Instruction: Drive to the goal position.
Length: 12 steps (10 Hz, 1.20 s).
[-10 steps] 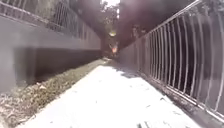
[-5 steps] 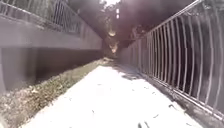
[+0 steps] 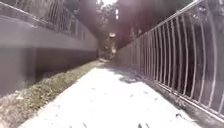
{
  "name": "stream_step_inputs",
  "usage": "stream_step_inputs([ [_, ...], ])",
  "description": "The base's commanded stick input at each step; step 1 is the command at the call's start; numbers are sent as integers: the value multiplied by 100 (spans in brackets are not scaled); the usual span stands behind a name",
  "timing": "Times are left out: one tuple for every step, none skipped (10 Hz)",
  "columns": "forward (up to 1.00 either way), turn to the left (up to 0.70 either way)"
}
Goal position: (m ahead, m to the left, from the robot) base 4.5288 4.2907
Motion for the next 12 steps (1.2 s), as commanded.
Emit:
stream_step_inputs([
  [50,0],
  [50,0],
  [50,0],
  [50,0],
  [50,0],
  [50,0],
  [50,0],
  [50,0],
  [50,-5],
  [50,-28],
  [50,-50],
  [50,-50],
])
